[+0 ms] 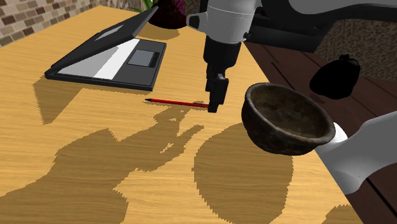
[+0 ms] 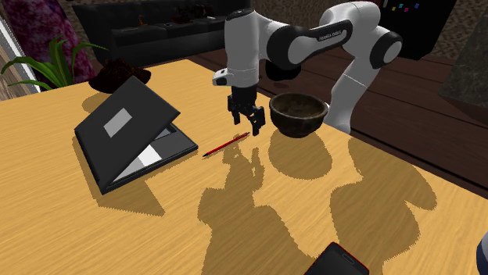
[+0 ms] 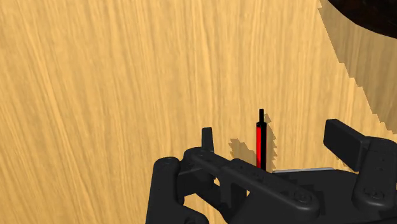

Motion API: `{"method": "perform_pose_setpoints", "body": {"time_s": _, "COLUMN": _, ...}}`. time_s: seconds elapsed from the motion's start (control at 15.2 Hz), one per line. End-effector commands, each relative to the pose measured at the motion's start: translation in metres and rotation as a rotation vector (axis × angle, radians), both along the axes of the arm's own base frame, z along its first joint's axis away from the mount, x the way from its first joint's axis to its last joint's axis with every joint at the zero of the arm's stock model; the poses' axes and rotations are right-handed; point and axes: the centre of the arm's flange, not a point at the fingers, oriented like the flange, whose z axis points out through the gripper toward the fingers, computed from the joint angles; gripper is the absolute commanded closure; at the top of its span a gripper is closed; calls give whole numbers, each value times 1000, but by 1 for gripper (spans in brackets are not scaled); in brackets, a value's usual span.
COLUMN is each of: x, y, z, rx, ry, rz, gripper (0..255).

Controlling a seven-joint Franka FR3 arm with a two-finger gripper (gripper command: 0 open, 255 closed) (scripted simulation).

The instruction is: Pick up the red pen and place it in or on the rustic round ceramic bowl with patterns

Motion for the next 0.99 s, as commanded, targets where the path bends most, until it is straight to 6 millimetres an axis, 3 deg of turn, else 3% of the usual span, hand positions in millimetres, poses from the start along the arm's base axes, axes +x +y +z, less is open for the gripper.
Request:
{"method": "perform_pose_setpoints", "body": {"time_s": 0.0, "x": -1, "y": 0, "z": -11, "rx": 0, "ry": 0, "rz": 0, "gripper": 0}}
{"method": "perform_pose_setpoints", "body": {"time_s": 0.53, "x": -1, "y": 0, "z": -14, "rx": 0, "ry": 0, "rz": 0, "gripper": 0}}
{"method": "perform_pose_setpoints", "body": {"time_s": 0.59, "x": -1, "y": 0, "z": -14, "rx": 0, "ry": 0, "rz": 0, "gripper": 255}}
{"method": "perform_pose_setpoints", "body": {"time_s": 0.92, "x": -2, "y": 0, "z": -13, "rx": 0, "ry": 0, "rz": 0, "gripper": 255}}
